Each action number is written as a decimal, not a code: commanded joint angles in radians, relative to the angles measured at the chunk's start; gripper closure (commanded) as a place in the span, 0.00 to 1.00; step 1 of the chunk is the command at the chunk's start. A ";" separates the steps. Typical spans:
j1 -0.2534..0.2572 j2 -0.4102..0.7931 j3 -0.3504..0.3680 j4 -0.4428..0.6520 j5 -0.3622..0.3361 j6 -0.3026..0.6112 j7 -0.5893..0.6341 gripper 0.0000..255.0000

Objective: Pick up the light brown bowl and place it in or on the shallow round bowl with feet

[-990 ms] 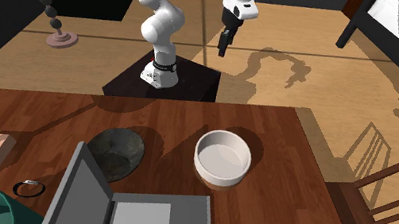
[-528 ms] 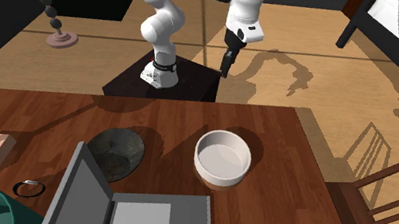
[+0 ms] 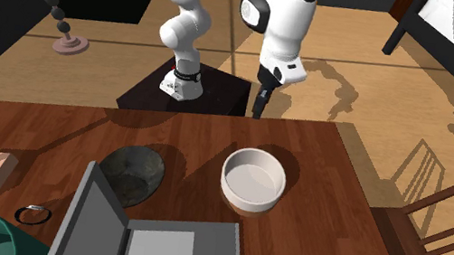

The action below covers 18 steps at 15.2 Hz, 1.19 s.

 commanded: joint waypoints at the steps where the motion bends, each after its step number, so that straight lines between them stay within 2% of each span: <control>1: -0.010 0.074 -0.021 0.054 0.023 0.018 -0.043 0.00; 9: -0.098 0.390 -0.060 0.350 0.153 0.019 -0.205 0.00; 18: -0.104 0.422 -0.053 0.287 0.169 0.111 -0.217 0.00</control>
